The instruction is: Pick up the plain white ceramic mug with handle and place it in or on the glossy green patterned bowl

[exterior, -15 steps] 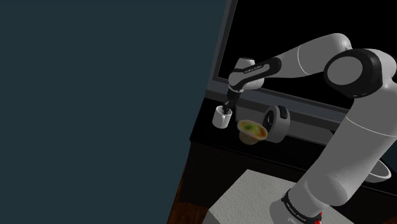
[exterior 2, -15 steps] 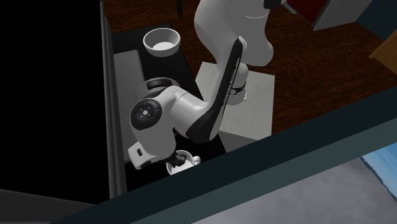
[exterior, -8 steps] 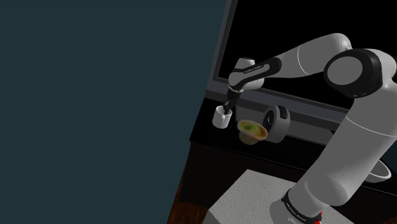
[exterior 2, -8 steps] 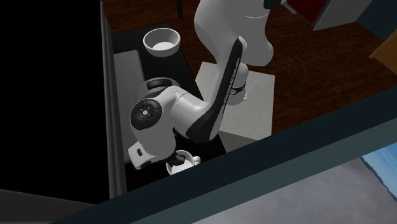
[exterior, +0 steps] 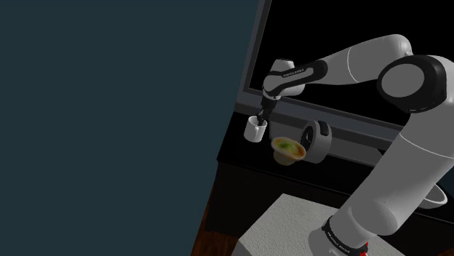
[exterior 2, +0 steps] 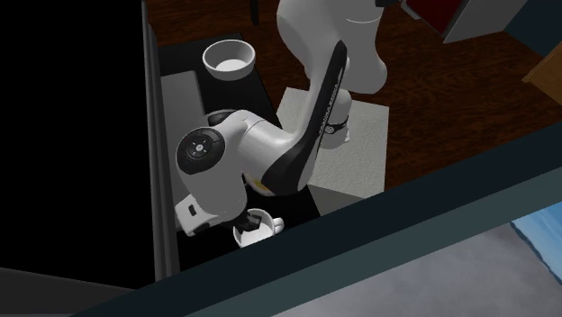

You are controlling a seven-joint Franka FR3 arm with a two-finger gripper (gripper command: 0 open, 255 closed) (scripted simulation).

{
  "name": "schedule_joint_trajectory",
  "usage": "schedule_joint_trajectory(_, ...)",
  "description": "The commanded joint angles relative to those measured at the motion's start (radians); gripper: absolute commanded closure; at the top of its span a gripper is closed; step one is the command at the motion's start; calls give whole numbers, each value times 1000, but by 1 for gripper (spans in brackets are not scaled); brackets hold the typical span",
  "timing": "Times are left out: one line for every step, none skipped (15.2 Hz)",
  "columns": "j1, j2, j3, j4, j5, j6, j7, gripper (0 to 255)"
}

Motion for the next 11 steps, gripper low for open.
schedule_joint_trajectory(1,-17,0,11,-6,-28,4,255)
schedule_joint_trajectory(1,-24,-1,17,-8,-40,6,255)
schedule_joint_trajectory(1,-30,-1,24,-10,-53,7,255)
schedule_joint_trajectory(1,-35,-1,32,-12,-66,9,255)
schedule_joint_trajectory(2,-41,-1,39,-13,-79,10,255)
schedule_joint_trajectory(2,-46,-1,47,-15,-92,11,255)
schedule_joint_trajectory(2,-52,-1,55,-17,-104,13,255)
schedule_joint_trajectory(2,-56,-1,63,-18,-117,14,255)
schedule_joint_trajectory(2,-61,0,71,-20,-130,15,255)
schedule_joint_trajectory(2,-66,0,80,-21,-143,16,255)
schedule_joint_trajectory(3,-70,0,88,-22,-156,17,255)
